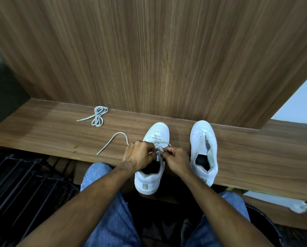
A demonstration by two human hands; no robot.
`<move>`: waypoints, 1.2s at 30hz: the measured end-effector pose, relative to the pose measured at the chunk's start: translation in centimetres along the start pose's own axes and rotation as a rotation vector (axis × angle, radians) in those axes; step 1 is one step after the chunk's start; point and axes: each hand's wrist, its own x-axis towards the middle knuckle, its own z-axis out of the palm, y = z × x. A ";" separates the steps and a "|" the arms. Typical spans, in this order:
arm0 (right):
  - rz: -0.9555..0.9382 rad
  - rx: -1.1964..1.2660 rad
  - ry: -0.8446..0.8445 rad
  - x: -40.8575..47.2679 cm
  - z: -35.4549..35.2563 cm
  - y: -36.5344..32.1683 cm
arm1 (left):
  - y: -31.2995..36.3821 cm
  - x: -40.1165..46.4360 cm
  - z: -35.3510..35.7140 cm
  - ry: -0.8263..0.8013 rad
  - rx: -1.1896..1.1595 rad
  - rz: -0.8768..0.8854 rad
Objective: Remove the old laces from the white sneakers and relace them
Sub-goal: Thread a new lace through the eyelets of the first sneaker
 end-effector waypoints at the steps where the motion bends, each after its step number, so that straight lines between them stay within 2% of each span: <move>1: 0.003 0.001 -0.001 0.0 0.0 0.0 | 0.0 0.0 0.0 -0.005 0.018 0.010; 9: 0.044 0.194 -0.076 1.0 0.6 1.0 | 0.7 0.7 -0.4 0.027 0.099 0.144; 17: -0.007 0.276 -0.073 1.0 0.8 1.4 | -0.5 0.2 0.3 0.062 -0.034 0.134; 24: -0.015 0.251 -0.056 1.3 1.0 1.7 | -0.1 0.2 1.1 0.091 -0.051 0.102; 31: -0.009 0.221 -0.055 1.2 1.0 1.3 | -0.2 0.5 0.1 0.042 0.147 0.183; 36: -0.048 0.213 -0.062 1.2 1.2 1.6 | 0.1 0.6 0.5 0.054 -0.009 0.111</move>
